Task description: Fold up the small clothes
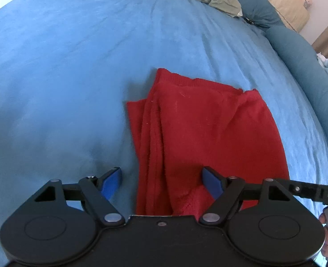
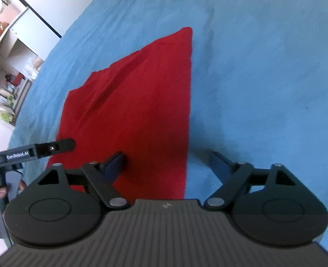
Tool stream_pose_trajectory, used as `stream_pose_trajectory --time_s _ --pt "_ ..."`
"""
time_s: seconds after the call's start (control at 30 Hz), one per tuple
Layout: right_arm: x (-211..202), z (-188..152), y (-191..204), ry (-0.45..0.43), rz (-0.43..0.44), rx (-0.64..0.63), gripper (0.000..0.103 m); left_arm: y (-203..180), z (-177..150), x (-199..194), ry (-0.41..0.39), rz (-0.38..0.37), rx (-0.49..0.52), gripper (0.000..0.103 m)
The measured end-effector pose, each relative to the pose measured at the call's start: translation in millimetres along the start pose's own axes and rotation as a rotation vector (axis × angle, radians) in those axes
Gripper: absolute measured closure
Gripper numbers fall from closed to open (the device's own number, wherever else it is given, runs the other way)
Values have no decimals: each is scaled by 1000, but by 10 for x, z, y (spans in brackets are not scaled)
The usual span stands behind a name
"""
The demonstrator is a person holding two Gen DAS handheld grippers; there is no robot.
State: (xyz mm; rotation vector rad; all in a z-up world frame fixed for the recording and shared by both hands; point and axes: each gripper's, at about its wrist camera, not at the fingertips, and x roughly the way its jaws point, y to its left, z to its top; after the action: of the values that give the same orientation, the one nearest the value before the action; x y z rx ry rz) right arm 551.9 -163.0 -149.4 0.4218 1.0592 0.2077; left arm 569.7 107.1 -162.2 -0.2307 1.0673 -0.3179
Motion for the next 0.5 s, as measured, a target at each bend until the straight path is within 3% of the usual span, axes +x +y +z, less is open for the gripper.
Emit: stream_pose_trajectory --time_s 0.13,0.27,0.33,0.5 --pt "72 -2 -40 8 43 43 25 -5 11 27 17 -44 -4 46" --pt "86 21 13 6 37 47 32 -41 11 33 17 -52 -5 55" --pt "73 14 17 2 40 34 47 -72 12 17 15 -55 3 65" --pt "-6 23 138 -32 16 -11 59 -190 14 -94 -5 -21 27 80"
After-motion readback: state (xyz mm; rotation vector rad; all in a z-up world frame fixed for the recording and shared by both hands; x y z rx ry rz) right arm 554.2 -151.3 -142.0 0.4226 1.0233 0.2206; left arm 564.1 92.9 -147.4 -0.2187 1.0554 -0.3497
